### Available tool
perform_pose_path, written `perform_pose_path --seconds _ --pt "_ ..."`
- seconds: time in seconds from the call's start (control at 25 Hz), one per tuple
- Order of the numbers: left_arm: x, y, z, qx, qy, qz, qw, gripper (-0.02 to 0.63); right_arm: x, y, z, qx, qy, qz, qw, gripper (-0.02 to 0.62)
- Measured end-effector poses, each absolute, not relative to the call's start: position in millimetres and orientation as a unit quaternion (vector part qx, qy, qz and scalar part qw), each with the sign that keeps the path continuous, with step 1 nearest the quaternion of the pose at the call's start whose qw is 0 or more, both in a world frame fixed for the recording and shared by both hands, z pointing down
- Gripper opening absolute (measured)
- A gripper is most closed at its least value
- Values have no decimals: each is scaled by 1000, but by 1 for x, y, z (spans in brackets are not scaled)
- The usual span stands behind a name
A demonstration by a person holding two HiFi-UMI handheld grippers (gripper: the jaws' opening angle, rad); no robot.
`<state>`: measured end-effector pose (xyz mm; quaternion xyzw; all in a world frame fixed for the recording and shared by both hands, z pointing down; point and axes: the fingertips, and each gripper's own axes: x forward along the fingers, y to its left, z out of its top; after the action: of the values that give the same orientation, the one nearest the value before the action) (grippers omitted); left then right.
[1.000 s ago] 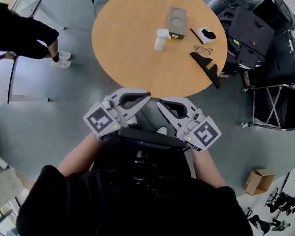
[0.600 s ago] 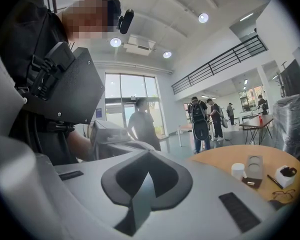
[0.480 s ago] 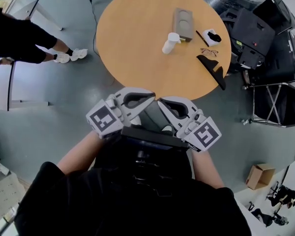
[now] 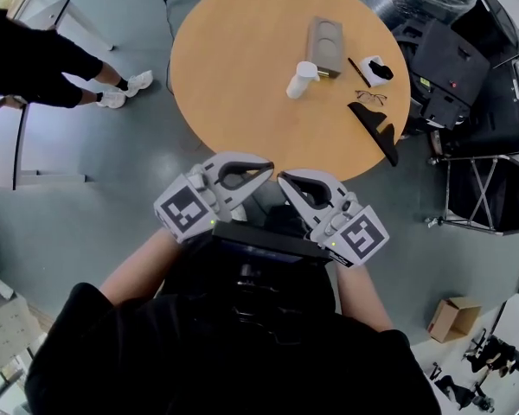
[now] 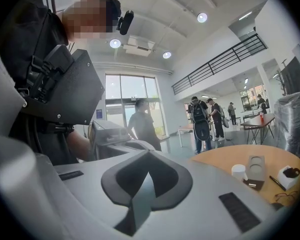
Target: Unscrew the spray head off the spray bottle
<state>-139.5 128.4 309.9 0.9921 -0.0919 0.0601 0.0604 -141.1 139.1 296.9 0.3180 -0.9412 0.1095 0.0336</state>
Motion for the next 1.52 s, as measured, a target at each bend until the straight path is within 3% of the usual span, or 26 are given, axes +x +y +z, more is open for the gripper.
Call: perform_pose_path --seconds 0.48,1.0,1.52 --pt "-71 97 297 985 -142 45 90 15 -66 116 291 278 -955 104 25 0" --pt "51 59 292 980 -169 58 91 15 55 68 290 240 -966 96 8 0" --pt "81 32 302 972 -203 68 100 15 82 34 291 211 -972 103 -16 0"
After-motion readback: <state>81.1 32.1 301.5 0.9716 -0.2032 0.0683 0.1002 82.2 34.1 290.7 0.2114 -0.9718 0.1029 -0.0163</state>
